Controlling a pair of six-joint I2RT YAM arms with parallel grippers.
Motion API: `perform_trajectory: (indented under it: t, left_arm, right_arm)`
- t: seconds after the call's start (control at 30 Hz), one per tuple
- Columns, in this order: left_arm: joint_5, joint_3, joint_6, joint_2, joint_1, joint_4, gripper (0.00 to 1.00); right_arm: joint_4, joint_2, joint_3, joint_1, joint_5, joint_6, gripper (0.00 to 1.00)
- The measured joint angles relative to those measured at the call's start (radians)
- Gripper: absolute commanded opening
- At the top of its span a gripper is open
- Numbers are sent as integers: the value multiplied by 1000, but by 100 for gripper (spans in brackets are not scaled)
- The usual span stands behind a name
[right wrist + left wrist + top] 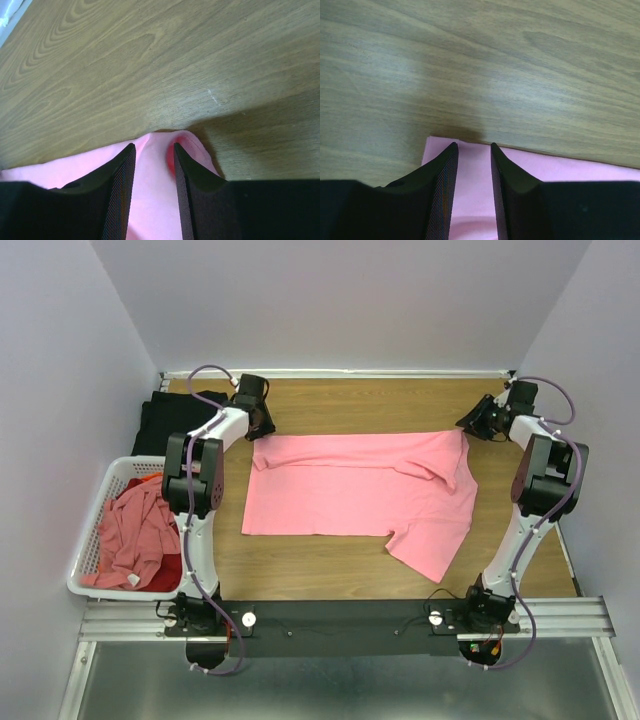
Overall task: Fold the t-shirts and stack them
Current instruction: Fold the tshirt
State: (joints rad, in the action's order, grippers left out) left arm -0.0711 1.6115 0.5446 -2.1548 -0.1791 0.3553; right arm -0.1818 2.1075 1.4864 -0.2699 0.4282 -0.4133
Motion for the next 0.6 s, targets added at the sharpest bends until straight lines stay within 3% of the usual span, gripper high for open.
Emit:
perform_trajectory:
  t: [0.17, 0.6]
  left_arm:
    - [-27, -24, 8, 22, 0, 10, 50]
    - [-67, -88, 2, 124, -22, 8, 49]
  right_arm:
    - [0, 0, 0, 0, 0, 3, 44]
    - [2, 21, -3, 0, 27, -3, 43]
